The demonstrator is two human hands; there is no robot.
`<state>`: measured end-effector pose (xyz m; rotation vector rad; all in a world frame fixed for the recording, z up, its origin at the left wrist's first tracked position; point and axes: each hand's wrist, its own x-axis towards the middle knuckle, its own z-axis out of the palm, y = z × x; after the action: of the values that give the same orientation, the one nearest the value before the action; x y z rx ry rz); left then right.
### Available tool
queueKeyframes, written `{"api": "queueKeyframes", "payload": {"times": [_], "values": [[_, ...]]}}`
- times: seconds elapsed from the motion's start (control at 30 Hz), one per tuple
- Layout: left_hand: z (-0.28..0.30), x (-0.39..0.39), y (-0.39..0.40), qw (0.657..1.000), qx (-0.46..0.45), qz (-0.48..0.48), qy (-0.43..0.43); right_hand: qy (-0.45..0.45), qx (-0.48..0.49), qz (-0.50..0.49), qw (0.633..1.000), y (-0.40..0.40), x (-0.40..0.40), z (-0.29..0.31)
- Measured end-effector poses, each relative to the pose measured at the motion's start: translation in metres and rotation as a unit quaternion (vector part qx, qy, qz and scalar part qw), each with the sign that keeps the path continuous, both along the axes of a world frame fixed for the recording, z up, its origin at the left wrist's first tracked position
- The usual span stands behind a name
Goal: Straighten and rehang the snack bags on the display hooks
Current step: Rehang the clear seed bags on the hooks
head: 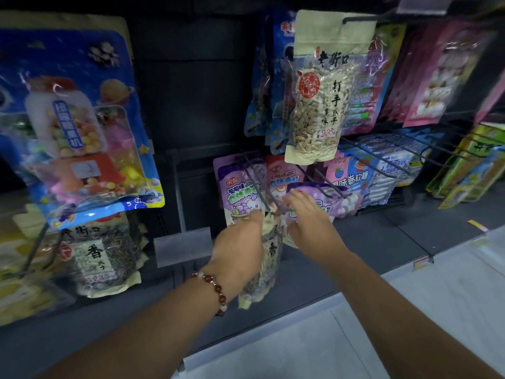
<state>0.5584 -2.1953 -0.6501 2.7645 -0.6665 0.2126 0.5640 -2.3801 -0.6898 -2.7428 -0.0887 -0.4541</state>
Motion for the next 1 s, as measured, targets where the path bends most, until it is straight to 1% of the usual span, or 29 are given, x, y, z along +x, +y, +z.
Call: {"api": "queueKeyframes", "payload": {"times": [0.03,0.1,0.2,0.27,0.33,0.4,0.47,0.57,0.73,0.87,1.0], "values": [[-0.001,-0.004,0.002,1.0,-0.007,-0.006,-0.001,-0.025,0.008,0.001,1.0,-0.002,-0.007,0.004],[-0.002,-0.013,0.006,0.999,-0.023,-0.021,0.008,-0.03,0.034,-0.019,0.999,-0.005,-0.022,0.013],[-0.003,-0.032,0.012,0.999,-0.01,-0.036,0.019,0.029,0.053,-0.038,0.997,-0.007,-0.042,0.022],[0.001,-0.042,0.013,0.999,-0.005,-0.034,0.015,0.058,0.088,-0.03,0.994,-0.008,-0.06,0.025],[0.009,-0.052,0.014,0.999,-0.005,-0.037,0.021,0.066,0.108,-0.023,0.992,-0.008,-0.077,0.032],[0.015,-0.062,0.019,0.997,-0.031,-0.058,0.032,0.061,0.112,-0.022,0.992,-0.003,-0.093,0.045],[0.019,-0.073,0.026,0.993,-0.054,-0.094,0.039,0.045,0.09,-0.023,0.995,0.005,-0.108,0.059],[0.025,-0.093,0.039,0.991,-0.049,-0.121,0.035,0.006,0.05,-0.009,0.999,0.025,-0.13,0.077],[0.036,-0.117,0.072,0.994,-0.041,-0.1,0.018,-0.05,-0.051,0.006,0.997,0.06,-0.165,0.097],[0.062,-0.128,0.102,0.995,-0.025,-0.096,-0.004,-0.056,-0.101,0.03,0.993,0.087,-0.186,0.117],[0.094,-0.135,0.137,0.996,-0.025,-0.082,-0.04,-0.05,-0.136,0.047,0.988,0.119,-0.195,0.151]]}}
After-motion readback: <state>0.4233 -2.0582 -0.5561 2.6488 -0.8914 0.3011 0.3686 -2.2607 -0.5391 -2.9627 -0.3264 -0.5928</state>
